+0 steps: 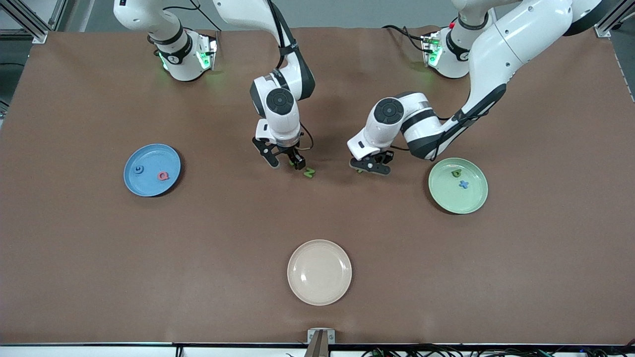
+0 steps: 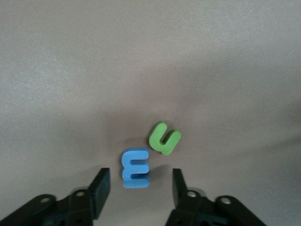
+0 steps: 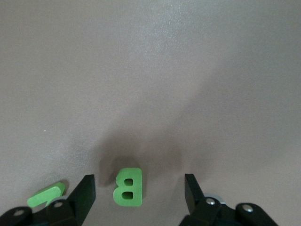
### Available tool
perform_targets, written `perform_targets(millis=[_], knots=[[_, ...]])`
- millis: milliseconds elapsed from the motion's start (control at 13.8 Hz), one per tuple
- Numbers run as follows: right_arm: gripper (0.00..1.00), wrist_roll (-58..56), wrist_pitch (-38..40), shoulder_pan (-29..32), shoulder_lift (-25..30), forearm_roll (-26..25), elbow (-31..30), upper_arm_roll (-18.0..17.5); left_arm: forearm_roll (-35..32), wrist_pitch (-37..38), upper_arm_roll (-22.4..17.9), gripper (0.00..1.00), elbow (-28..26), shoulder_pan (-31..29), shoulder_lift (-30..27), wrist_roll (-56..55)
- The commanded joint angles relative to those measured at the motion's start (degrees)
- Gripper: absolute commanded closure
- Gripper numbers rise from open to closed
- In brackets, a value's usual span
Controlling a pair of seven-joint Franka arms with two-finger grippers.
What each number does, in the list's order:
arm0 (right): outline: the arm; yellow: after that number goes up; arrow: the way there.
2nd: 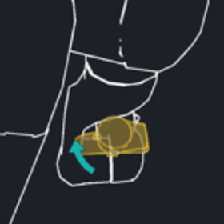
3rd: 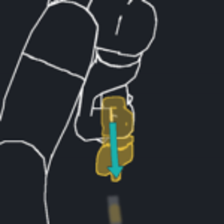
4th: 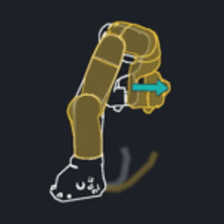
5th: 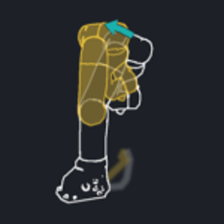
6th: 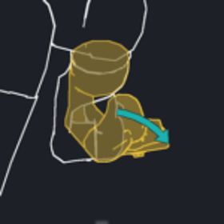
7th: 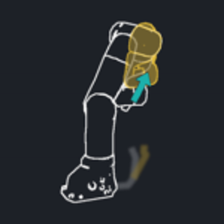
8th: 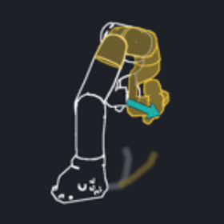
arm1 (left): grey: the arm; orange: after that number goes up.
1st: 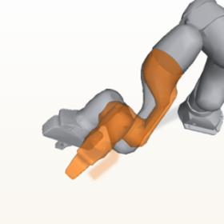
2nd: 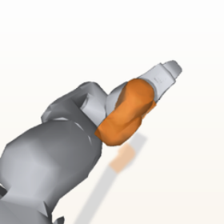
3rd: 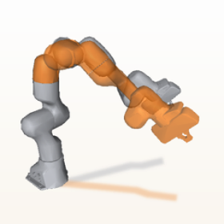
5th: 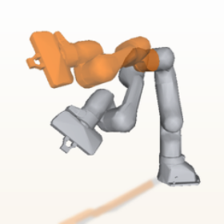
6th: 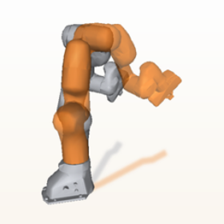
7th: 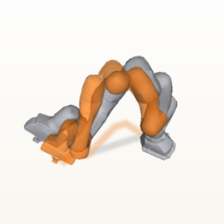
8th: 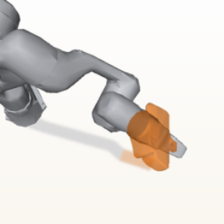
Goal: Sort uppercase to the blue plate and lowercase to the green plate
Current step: 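Place E on the green plate while the right gripper drops B on blue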
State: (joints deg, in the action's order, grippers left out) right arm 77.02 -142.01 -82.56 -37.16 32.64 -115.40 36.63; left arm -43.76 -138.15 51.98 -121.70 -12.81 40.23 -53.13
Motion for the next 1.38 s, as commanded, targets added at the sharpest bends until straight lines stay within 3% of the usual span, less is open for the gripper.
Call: perform_targets(millis=[0,435,652,870,1014,1304], knots=[[0.34,0.23,-0.46,0.38,-0.72,1.20,0.70,-0.42,-1.07,-0.36,-0.74,0.45,0.15,0.94,0.20,-1.10],[0.62,-0.20,-1.26,0.29,-1.60,1.20,0.70,-0.51,-1.07,-0.36,-2.32,0.56,0.42,2.70,0.20,-2.42],[0.96,-0.82,-0.99,0.55,-1.60,1.11,0.70,-0.51,-1.07,-0.36,-2.32,0.72,0.42,2.61,0.02,-2.42],[0.99,-4.41,0.58,0.90,-1.08,0.85,0.70,-0.33,-1.07,-0.28,-2.32,0.89,0.42,2.52,-0.07,-4.52],[0.99,-9.15,5.92,1.34,0.06,0.58,0.62,1.24,-1.07,-0.10,-2.32,0.90,0.24,2.17,-0.41,-4.79],[0.99,-20.30,17.18,0.56,4.53,0.32,-1.22,10.81,-0.98,0.60,-1.71,0.92,-0.81,0.33,-4.62,-4.44]])
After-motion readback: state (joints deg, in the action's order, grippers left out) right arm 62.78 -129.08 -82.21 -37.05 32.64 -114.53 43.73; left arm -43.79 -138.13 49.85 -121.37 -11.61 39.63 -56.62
